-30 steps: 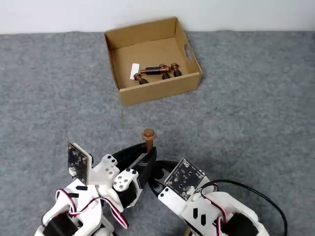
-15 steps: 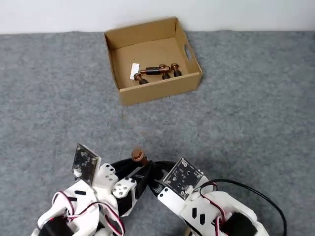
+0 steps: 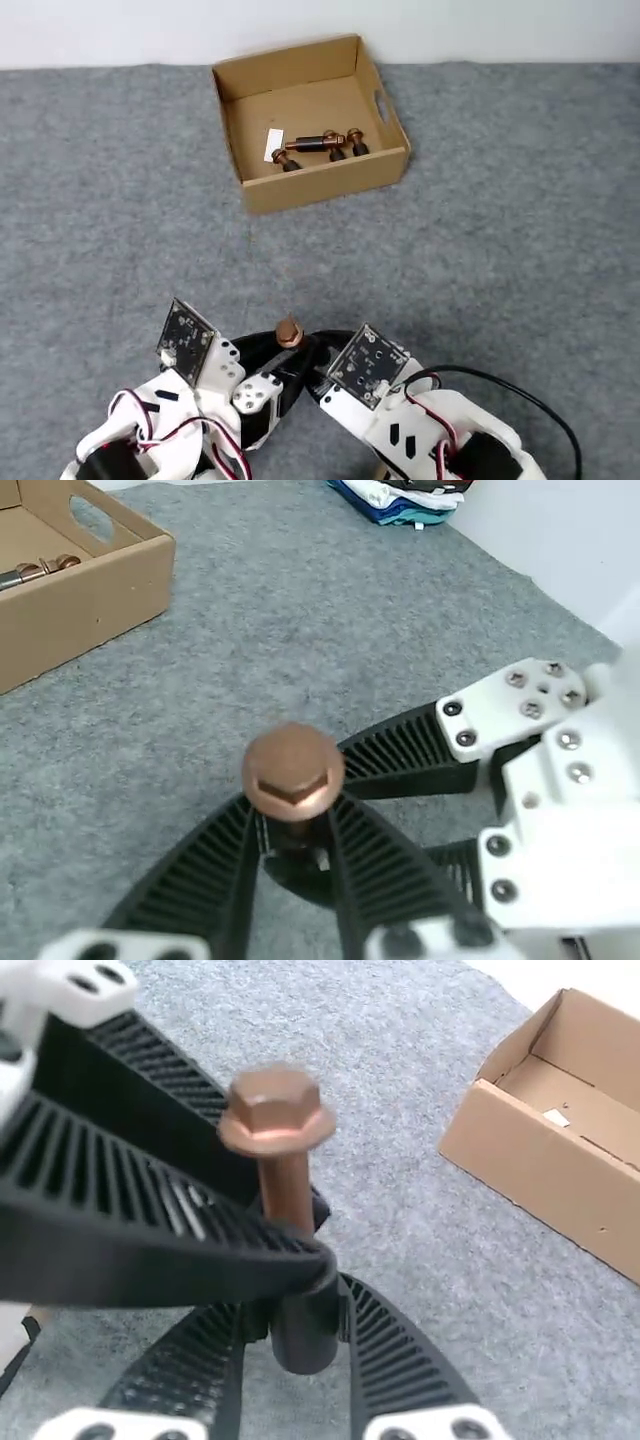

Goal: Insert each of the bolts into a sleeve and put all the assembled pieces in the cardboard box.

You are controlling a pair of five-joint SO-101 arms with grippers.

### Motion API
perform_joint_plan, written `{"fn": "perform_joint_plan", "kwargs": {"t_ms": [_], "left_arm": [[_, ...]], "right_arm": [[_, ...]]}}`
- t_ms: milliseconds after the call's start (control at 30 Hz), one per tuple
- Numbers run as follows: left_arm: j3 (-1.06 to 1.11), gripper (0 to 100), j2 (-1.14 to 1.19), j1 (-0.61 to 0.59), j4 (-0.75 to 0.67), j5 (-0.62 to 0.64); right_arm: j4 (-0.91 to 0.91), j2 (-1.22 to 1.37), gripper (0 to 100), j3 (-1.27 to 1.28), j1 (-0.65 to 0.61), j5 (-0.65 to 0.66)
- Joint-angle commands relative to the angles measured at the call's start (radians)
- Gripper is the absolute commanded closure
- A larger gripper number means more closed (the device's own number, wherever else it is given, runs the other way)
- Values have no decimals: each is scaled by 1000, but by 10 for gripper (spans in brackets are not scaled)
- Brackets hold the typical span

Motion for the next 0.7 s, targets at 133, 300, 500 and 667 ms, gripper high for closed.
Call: {"fn": "perform_joint_plan", "kwargs": {"t_ms": [133, 300, 500, 667], "left_arm": [[-1, 805, 3, 20, 23, -15], [-10, 805, 3, -31, 26, -29], [-128, 805, 3, -89, 78, -57], [-220, 805, 3, -176, 98, -55]], "right_arm": [[-27, -8, 991, -41, -1, 31], [-27, -8, 991, -41, -1, 31], [-22, -8, 991, -40, 18, 31], [-19, -8, 991, -38, 102, 26]]}}
